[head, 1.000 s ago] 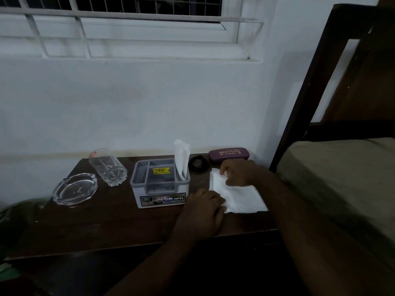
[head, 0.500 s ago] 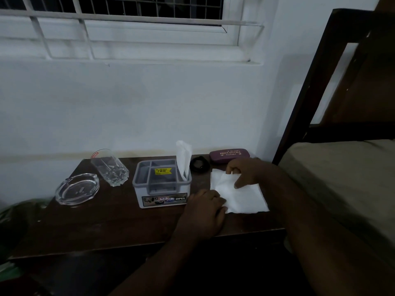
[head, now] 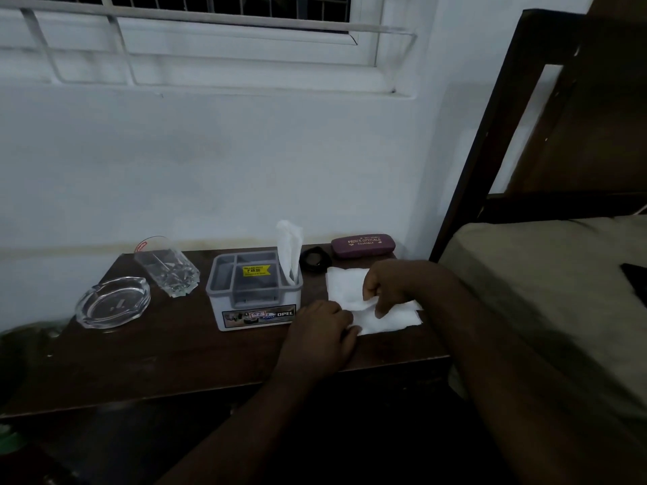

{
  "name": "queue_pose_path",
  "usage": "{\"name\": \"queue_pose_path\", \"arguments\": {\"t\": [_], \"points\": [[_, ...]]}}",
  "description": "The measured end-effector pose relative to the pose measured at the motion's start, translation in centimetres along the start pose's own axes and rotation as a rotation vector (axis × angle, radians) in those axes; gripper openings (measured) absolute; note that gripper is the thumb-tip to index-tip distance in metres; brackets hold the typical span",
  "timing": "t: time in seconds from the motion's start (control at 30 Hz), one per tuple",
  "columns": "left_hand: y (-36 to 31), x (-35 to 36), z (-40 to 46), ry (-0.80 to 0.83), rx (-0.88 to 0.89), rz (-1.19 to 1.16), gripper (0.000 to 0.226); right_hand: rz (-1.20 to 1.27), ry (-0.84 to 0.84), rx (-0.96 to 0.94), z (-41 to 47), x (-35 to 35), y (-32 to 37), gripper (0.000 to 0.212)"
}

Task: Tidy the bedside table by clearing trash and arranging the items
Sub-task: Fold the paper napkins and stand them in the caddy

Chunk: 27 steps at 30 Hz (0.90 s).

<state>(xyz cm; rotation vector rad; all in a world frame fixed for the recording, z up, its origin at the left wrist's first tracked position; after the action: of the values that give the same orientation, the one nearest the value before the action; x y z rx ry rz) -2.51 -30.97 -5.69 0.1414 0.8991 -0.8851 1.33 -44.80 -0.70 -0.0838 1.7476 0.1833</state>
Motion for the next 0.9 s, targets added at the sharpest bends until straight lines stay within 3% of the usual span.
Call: {"name": "queue_pose_path", "arguments": {"t": [0.3,0.47,0.63,0.9], "points": [[-0.3,-0.8,0.0,-0.037,0.023,-0.041,0.023,0.021,0.216,0.087,-0.6,1.1,0.1,0.039],[-0.3,-0.6,-0.2,-0.054,0.026,-0.02,0.024,0.026,0.087,0.089,0.4,1.3,-1.4,0.047],[-0.6,-0.7,-0.1,-0.038,0.056,0.009,0.024,0.119,-0.019,0.046,0.4,0.6,-1.5,0.027],[-0.8,-0.8,0.0,-0.01,0.058,0.033,0.025,0.162,-0.045,-0.011,0.6,0.5,-0.9,0.023]]}}
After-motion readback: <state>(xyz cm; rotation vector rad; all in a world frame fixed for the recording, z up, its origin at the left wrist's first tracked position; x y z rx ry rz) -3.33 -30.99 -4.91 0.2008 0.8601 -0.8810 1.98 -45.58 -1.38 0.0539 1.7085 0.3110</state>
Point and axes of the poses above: each hand's wrist, its own z-axis towards the middle knuckle, its own x-axis out of the palm, y = z × x, the point moved 6 cm from there along z, towards the middle knuckle, and after that the axes turned 13 degrees about -y, right-handed, at the moved point
